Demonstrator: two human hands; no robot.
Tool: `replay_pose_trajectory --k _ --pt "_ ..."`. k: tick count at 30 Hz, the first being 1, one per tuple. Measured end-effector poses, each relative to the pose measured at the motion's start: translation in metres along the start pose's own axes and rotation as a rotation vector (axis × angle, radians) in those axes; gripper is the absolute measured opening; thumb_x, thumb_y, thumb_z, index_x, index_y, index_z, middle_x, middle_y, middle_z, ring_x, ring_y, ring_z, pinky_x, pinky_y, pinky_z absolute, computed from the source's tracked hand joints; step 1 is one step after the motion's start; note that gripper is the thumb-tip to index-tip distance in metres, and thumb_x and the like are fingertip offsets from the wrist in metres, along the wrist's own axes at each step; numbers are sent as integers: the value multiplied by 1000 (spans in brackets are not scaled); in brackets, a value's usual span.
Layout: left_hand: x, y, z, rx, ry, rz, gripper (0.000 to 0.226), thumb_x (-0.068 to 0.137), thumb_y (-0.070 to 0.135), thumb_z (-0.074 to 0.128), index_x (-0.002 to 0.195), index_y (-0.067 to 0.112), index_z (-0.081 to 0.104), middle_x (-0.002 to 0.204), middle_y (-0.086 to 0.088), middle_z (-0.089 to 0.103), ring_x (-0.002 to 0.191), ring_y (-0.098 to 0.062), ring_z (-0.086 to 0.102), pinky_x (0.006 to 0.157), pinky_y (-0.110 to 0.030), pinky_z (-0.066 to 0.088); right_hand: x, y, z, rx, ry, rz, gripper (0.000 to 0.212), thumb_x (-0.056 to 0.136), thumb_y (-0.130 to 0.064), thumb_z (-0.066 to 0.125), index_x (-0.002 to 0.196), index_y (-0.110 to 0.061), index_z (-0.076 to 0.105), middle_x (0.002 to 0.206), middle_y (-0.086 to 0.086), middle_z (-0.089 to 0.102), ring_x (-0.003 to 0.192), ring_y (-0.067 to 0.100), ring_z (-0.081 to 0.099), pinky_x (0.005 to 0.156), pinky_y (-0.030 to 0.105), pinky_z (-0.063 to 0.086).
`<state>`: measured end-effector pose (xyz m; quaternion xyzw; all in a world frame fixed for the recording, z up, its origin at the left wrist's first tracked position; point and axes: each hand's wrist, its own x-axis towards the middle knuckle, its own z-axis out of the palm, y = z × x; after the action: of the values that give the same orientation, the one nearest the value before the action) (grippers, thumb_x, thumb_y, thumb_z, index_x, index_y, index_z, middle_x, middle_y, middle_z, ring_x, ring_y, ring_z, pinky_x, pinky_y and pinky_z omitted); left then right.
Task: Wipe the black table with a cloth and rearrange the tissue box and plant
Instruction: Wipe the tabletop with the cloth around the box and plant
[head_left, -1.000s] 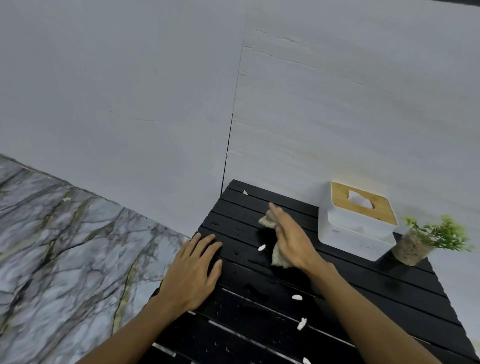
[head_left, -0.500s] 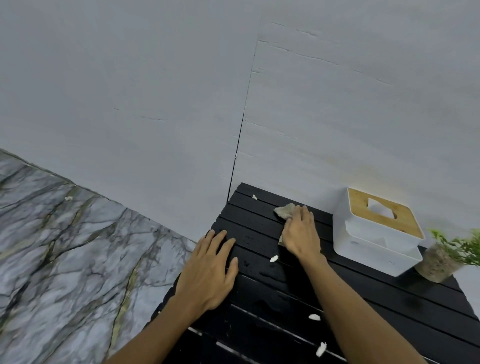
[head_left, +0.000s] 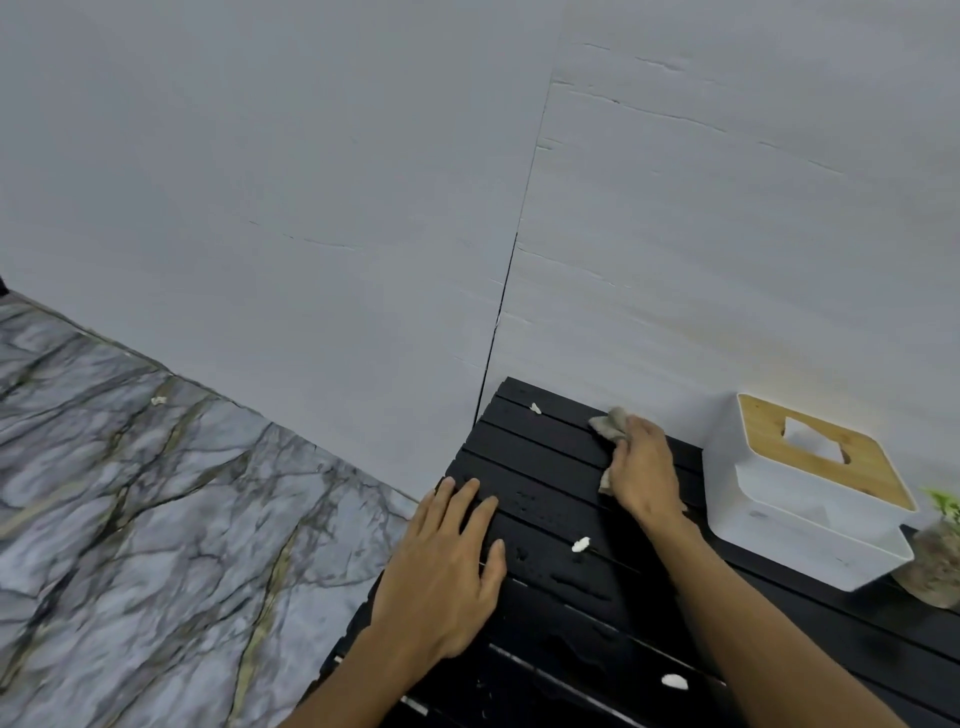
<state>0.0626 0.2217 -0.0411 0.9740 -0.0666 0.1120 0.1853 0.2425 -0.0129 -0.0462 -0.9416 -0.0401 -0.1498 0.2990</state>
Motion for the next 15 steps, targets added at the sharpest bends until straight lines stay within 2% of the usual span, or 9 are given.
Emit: replay_pose_trajectory --k 1,3,8,11,13,14,15 --pt "0 0 0 -5 1 -2 56 101 49 17 153 28 19 163 6 9 150 -12 -6 121 -29 -4 8 -3 6 -57 21 53 38 100 -12 37 135 -10 52 143 14 48 121 34 54 105 44 45" --pt "0 0 0 -12 -2 -4 56 101 50 16 153 29 19 163 7 8 149 -12 -7 121 -30 -3 19 -18 21 -97 20 51 36 101 -13 40 133 -4 53 138 22 48 122 39 49 104 45 42" --pt "2 -1 1 -9 12 -2 57 101 50 16 153 29 20 163 6 8 150 -12 -8 118 -29 -10 33 -61 49 -85 -48 -10 41 100 -10 41 140 -12 50 135 21 47 118 37 44 100 42 39" --pt "2 -2 2 -17 19 -5 57 100 50 17 153 28 21 163 6 11 150 -12 -7 115 -28 -13 38 -69 59 -84 -83 -41 42 101 -8 38 141 -9 50 137 20 46 121 37 43 102 41 38" --pt "2 -4 1 -19 18 -4 57 100 50 16 153 28 21 163 6 11 150 -12 -7 117 -29 -11 40 -71 57 -46 -146 -125 41 103 -8 39 141 -7 53 141 19 49 124 34 49 104 34 38" --pt "2 -5 1 -19 14 -2 57 100 49 16 153 28 21 163 6 10 150 -12 -7 119 -30 -9 39 -71 53 -7 -204 -182 38 103 -8 39 136 -7 57 139 19 53 118 29 57 101 28 41" --pt "2 -6 2 -19 12 -1 57 100 49 16 153 28 20 163 6 10 150 -12 -8 121 -31 -6 36 -70 47 44 -269 -241 34 104 -7 38 130 -8 61 133 16 58 102 22 67 91 25 48"
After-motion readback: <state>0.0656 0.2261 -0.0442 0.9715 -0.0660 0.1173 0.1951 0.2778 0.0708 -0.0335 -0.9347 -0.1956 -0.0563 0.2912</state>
